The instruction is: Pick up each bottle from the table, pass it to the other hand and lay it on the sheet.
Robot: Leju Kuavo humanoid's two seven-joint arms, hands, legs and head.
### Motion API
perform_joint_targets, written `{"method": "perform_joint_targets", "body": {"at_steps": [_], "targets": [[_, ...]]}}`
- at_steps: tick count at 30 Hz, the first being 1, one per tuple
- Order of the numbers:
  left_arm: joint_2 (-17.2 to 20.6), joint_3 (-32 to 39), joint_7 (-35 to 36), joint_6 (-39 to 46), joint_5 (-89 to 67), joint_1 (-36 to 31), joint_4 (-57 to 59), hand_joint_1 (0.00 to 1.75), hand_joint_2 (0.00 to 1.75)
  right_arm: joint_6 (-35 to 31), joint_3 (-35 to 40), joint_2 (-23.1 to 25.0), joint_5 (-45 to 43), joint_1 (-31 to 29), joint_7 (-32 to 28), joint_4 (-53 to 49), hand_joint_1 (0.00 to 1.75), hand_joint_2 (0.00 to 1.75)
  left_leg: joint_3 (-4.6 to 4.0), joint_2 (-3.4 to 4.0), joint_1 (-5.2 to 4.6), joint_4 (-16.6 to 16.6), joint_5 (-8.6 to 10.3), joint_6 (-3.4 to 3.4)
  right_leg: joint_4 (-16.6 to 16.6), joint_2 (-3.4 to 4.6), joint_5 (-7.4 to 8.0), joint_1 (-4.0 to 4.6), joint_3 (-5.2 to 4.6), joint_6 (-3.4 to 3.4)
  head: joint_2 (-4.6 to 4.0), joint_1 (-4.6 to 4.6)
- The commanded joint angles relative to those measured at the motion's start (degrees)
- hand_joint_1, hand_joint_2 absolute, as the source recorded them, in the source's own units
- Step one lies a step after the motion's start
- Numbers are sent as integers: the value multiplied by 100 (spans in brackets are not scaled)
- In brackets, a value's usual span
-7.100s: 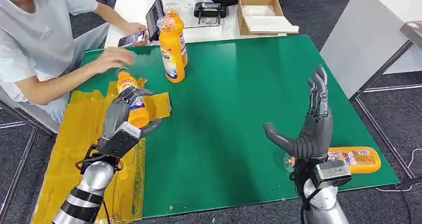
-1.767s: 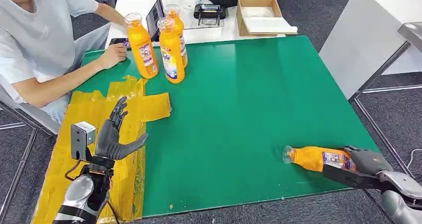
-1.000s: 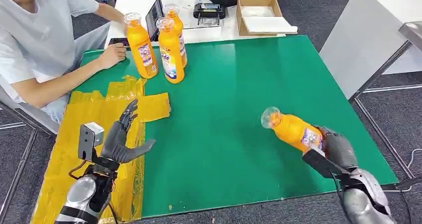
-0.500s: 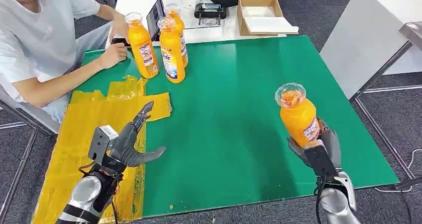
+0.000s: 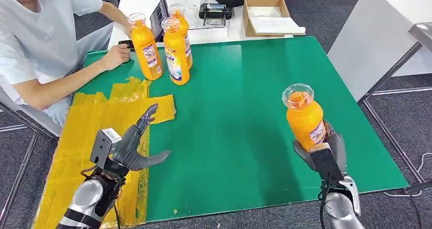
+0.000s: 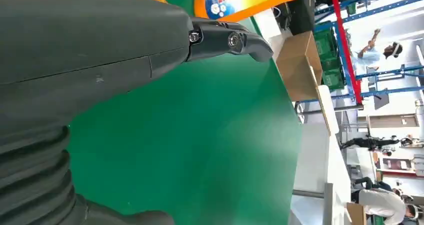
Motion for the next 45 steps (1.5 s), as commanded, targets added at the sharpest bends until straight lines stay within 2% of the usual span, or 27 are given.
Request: {"method": "perform_joint_targets", "body": {"at_steps": [1,3,4,11,12,13,14,15,17,18,19,20,23,28,32,33,35,45], "targets": [[131,-188,39,-3,9,-176,166,0,175,-13,-143,129,-16,-134,1,107,175,175,14,0,6,1,-6,-13,-2,-4,-5,6,15,-11,0,0],[131,-188,39,-3,9,-176,166,0,175,-13,-143,129,-16,-134,1,107,175,175,40,4,18,9,-22,-28,-2,-4,-15,19,45,-24,0,0],[131,-188,39,-3,9,-176,166,0,175,-13,-143,129,-16,-134,1,107,175,175,16,1,7,1,-7,-15,-3,-3,-5,8,18,-12,0,0],[131,-188,39,-3,9,-176,166,0,175,-13,-143,129,-16,-134,1,107,175,175,8,-1,4,0,-3,-10,-2,-4,-2,5,9,-9,0,0],[171,-652,-681,-723,104,-457,49,0,175,707,577,82,-736,-456,-719,132,175,175,21,1,9,3,-9,-17,-2,-4,-7,10,23,-14,0,0],[-363,-897,-309,-801,-85,-742,18,0,175,1569,1351,1048,-158,-1161,-862,880,175,175,32,2,14,9,-17,-23,-1,-5,-12,15,36,-20,0,0],[-522,-1189,-12,-485,-26,-921,-44,0,175,943,1935,1374,-140,-1613,-782,1510,175,175,-3,24,13,9,-3,-13,0,21,9,13,-6,-11,0,0],[-499,-1364,69,-306,68,-1012,-41,0,175,654,2263,1363,-317,-1789,-726,1711,175,175,7,44,19,19,-11,-21,7,39,9,19,1,-18,0,0],[-381,-1459,26,-219,168,-1026,-45,0,175,536,2455,1148,-554,-1784,-719,1620,175,175,-10,43,19,3,9,-18,-2,37,18,20,-6,-13,0,7],[-331,-1453,5,-208,191,-1015,-43,0,175,523,2482,1052,-622,-1756,-721,1559,175,175,16,66,29,15,-4,-34,4,56,15,32,16,-28,0,4],[-288,-1434,-26,-210,224,-989,-42,0,175,522,2492,939,-695,-1707,-722,1464,175,175,4,60,12,-1,12,-20,-1,53,32,15,-18,-35,0,-4],[-266,-1422,-47,-219,237,-976,-42,0,175,527,2477,891,-721,-1680,-725,1421,175,175,17,57,13,-2,9,-29,-2,44,32,17,-3,-49,0,-6],[-257,-1416,-55,-223,241,-971,-41,0,175,531,2464,872,-735,-1670,-727,1409,175,175,-2,-2,12,-1,30,-18,-1,2,26,13,-8,-37,0,2],[-257,-1416,-55,-223,241,-971,-41,0,175,531,2464,872,-735,-1670,-727,1409,175,175,13,16,19,4,16,-28,-1,10,20,23,15,-43,0,0],[-257,-1416,-55,-223,241,-971,-41,0,175,531,2464,872,-735,-1670,-727,1409,175,175,-9,4,11,0,28,-20,0,1,26,13,-7,-38,0,2],[-257,-1416,-55,-223,241,-971,-41,0,175,531,2464,872,-735,-1670,-727,1409,175,175,17,9,23,10,12,-35,2,3,17,26,22,-50,0,2],[-257,-1416,-55,-223,241,-971,-41,0,175,531,2464,872,-735,-1670,-727,1409,175,175,-9,7,11,1,27,-21,1,3,27,14,-8,-39,0,0],[-256,-1392,-73,-247,280,-968,46,0,175,603,2521,822,-779,-1656,-702,1389,175,175,4,6,15,3,21,-26,0,0,21,19,6,-42,0,2]]}}
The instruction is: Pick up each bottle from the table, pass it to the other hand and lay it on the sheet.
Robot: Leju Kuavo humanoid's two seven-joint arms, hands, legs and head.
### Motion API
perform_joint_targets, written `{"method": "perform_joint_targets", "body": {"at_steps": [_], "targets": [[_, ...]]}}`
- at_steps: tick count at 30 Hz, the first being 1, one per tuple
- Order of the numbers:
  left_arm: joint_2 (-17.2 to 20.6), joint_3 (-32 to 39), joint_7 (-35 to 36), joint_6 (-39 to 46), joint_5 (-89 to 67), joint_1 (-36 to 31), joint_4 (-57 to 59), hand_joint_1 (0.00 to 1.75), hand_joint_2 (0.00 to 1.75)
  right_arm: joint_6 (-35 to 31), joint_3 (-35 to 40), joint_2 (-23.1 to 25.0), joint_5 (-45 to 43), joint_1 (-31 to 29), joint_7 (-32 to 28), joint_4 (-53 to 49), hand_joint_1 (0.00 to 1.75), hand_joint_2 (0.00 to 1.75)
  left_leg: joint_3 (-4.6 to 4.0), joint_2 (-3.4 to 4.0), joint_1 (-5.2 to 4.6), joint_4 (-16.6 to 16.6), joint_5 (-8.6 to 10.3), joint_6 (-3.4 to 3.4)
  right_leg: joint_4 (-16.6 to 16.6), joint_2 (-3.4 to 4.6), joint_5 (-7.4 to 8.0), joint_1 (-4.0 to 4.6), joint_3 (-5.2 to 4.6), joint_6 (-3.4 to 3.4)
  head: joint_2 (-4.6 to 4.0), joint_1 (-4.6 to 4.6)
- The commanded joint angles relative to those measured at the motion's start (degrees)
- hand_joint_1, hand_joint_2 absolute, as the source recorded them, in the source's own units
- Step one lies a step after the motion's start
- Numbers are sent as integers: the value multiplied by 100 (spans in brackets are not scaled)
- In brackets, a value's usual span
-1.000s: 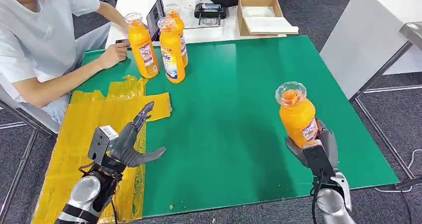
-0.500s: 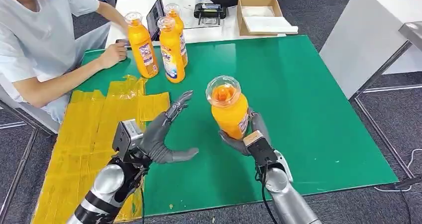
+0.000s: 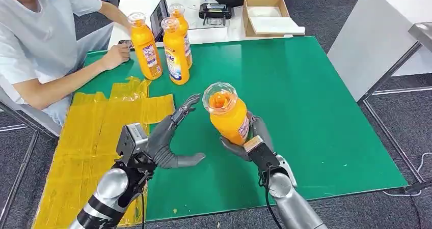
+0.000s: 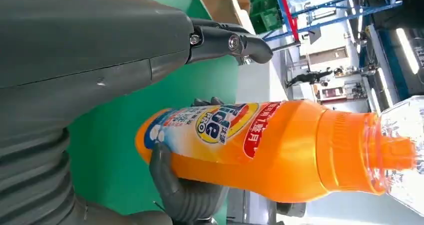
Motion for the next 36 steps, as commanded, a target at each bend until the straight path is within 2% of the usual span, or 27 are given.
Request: {"method": "perform_joint_targets", "body": {"at_steps": [1,3,6,8,13,36], "targets": [[143,-161,0,-26,40,-214,273,0,175,49,188,-113,-51,-274,33,364,175,175,15,2,7,1,-6,-12,-4,-2,-3,8,18,-10,0,0],[137,-161,0,-28,39,-211,281,0,175,62,190,-114,-56,-280,44,376,175,175,38,6,16,9,-20,-24,-4,-1,-12,17,43,-19,0,2],[-148,-303,93,205,-173,-361,401,0,175,55,537,-109,385,-457,-9,408,175,175,23,3,9,5,-10,-16,-3,-2,-6,10,26,-13,0,2],[-200,-401,109,277,-264,-418,449,0,175,-6,656,-92,570,-521,-7,437,175,175,5,-2,4,4,-3,-8,0,-5,-2,4,7,-7,0,0],[-100,-425,-17,429,-397,-490,342,0,175,66,770,-129,606,-552,-57,482,175,175,27,2,13,6,-13,-20,-3,-4,-7,14,31,-16,0,0],[-85,-411,-13,427,-398,-496,330,0,175,68,765,-134,600,-546,-60,484,175,175,14,-1,6,1,-5,-11,-4,-4,-3,7,16,-9,0,2]]}}
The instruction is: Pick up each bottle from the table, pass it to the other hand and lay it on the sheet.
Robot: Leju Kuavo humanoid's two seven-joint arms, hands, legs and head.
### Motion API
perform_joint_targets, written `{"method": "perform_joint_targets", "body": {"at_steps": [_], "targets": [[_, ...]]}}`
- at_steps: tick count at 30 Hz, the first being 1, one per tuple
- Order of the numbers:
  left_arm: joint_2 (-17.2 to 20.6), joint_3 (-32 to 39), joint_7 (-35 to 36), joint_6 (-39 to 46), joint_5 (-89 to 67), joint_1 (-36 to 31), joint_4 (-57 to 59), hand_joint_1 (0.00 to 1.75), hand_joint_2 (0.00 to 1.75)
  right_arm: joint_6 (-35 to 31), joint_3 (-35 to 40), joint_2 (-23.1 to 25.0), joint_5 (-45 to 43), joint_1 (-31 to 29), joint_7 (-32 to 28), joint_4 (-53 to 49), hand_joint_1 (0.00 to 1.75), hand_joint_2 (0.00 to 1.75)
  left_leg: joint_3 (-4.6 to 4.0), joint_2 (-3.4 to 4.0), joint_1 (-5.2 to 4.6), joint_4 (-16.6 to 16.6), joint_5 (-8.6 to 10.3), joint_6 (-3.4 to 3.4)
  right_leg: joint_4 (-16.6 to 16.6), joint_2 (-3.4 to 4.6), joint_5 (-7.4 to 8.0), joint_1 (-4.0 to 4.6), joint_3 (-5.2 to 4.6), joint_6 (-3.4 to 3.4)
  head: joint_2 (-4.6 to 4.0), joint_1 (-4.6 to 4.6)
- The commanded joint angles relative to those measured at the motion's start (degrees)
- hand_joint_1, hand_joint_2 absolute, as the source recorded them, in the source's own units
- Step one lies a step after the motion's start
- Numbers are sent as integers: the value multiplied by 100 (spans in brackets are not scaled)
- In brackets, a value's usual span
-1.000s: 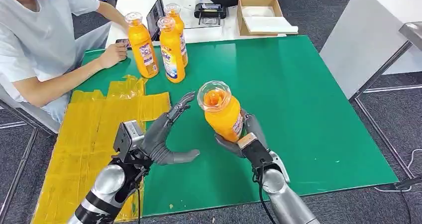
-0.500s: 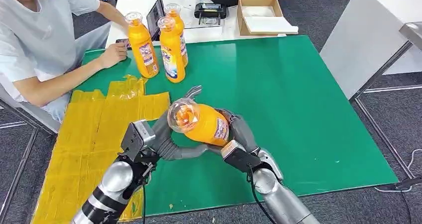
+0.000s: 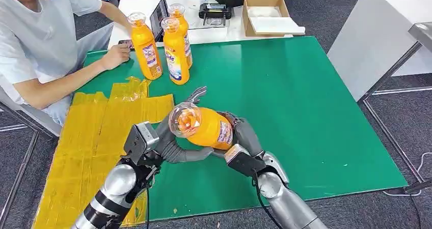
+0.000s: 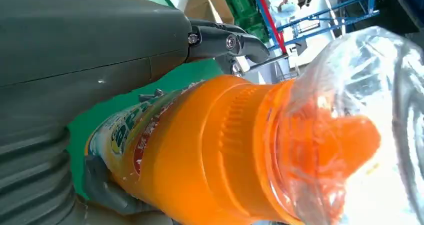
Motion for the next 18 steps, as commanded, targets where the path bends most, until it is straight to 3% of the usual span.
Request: {"method": "perform_joint_targets", "body": {"at_steps": [1,18], "targets": [[86,-166,16,-1,-24,-220,266,0,175,24,173,-105,-21,-252,3,305,175,175,24,1,12,4,-12,-17,-4,-4,-8,12,28,-14,0,2],[-1,-191,18,-46,99,-193,236,0,175,116,233,-61,-67,-288,-11,352,175,175,18,2,8,3,-9,-14,-3,-2,-5,9,21,-11,0,0]]}}
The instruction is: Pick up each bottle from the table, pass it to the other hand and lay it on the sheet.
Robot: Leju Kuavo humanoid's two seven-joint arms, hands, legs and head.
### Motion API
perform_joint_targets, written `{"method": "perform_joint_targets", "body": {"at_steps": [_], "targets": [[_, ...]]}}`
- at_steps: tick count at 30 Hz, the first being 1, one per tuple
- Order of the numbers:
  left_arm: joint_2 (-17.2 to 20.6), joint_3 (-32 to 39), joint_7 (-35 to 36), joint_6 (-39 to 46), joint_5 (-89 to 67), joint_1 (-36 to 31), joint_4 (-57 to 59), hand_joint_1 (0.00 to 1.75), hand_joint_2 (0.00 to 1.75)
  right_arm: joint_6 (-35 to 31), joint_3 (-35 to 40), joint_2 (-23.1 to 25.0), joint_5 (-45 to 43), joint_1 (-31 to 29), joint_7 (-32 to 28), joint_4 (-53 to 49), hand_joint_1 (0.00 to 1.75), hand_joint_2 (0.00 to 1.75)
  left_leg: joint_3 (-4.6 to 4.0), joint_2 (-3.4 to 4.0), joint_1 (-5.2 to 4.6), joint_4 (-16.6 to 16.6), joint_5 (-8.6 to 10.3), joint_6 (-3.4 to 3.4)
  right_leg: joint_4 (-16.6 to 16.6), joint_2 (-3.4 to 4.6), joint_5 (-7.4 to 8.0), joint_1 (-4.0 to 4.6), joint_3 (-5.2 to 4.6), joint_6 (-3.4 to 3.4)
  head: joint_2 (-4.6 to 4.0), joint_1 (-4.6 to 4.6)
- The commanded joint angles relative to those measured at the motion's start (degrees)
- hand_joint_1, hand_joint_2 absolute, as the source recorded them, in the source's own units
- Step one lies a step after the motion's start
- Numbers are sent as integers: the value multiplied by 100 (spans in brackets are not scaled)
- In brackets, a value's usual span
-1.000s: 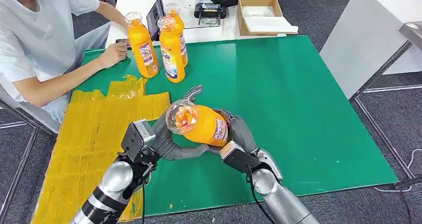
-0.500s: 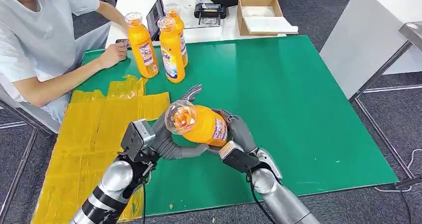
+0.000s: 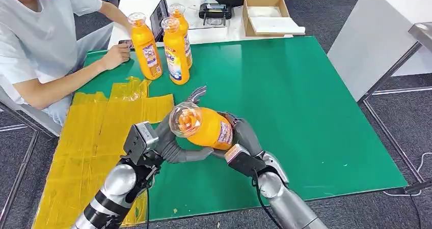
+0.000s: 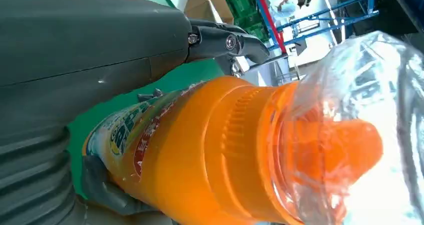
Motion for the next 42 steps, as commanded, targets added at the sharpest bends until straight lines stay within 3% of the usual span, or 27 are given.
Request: {"method": "perform_joint_targets", "body": {"at_steps": [1,7,8,21,42], "targets": [[1,-189,22,-49,59,-193,236,0,175,54,229,-61,-15,-287,5,352,175,175,17,1,7,2,-8,-13,-3,-3,-5,8,19,-10,0,2],[1,-189,22,-49,59,-193,236,0,175,54,229,-61,-15,-287,5,352,175,175,12,1,5,1,-5,-11,-2,-2,-3,5,14,-8,0,0],[-34,-223,119,-379,450,-174,258,175,175,151,276,-66,-33,-305,-23,365,175,175,24,4,10,5,-12,-17,-2,-1,-7,11,26,-14,0,2],[-58,-686,271,-638,1056,-323,359,175,175,212,434,25,-111,-479,-38,592,175,175,29,5,12,7,-14,-19,-2,0,-8,13,32,-15,0,0],[-62,-759,218,-701,1159,-257,260,175,175,223,481,55,-147,-505,-79,574,175,175,23,5,9,5,-12,-15,-2,1,-7,10,26,-12,0,0]]}}
